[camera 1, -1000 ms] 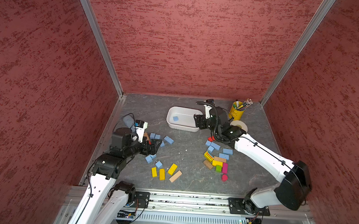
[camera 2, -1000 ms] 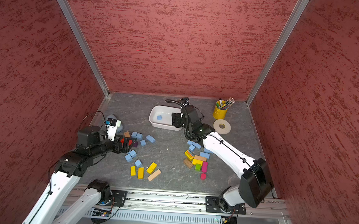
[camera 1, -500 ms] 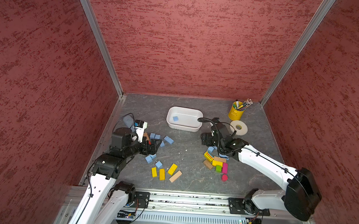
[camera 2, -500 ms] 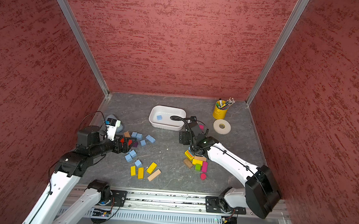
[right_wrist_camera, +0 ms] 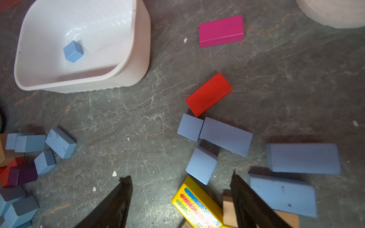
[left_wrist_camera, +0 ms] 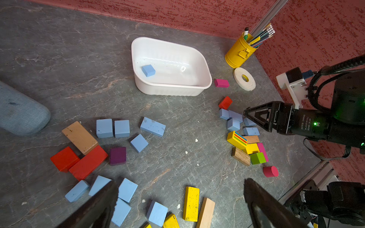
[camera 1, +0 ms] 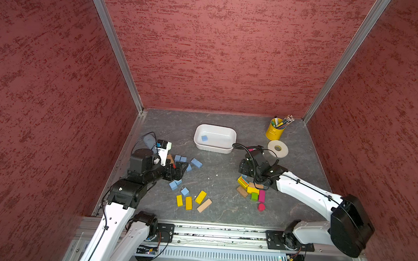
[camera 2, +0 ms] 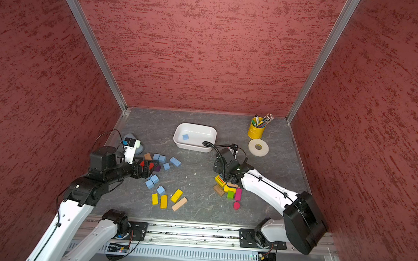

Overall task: Pick out the blue building blocks
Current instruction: Pick up the building block from the center of the board.

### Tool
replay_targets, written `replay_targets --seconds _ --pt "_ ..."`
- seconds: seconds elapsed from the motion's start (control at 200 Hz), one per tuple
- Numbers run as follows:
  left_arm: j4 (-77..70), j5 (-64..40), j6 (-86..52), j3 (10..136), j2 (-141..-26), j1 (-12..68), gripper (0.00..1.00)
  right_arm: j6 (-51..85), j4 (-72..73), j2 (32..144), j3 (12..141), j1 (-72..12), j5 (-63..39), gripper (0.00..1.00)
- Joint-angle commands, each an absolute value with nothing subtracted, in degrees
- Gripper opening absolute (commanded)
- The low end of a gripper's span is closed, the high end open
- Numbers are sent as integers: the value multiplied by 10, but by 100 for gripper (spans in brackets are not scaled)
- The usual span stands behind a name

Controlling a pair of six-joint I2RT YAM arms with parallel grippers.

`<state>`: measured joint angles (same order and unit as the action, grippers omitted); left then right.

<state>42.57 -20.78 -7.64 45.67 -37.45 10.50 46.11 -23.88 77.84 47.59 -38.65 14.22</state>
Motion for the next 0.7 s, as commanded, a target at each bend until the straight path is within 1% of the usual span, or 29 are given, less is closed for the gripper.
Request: replay_targets --seconds 0.0,0.381,0.696 --pt "426 -215 -72 457 -370 101 100 518 -262 796 481 -388 165 77" --pt "427 -214 -73 457 -369 102 100 540 -275 880 507 -388 175 62" --pt "428 -212 -72 457 -370 101 100 541 -274 930 533 -388 178 53"
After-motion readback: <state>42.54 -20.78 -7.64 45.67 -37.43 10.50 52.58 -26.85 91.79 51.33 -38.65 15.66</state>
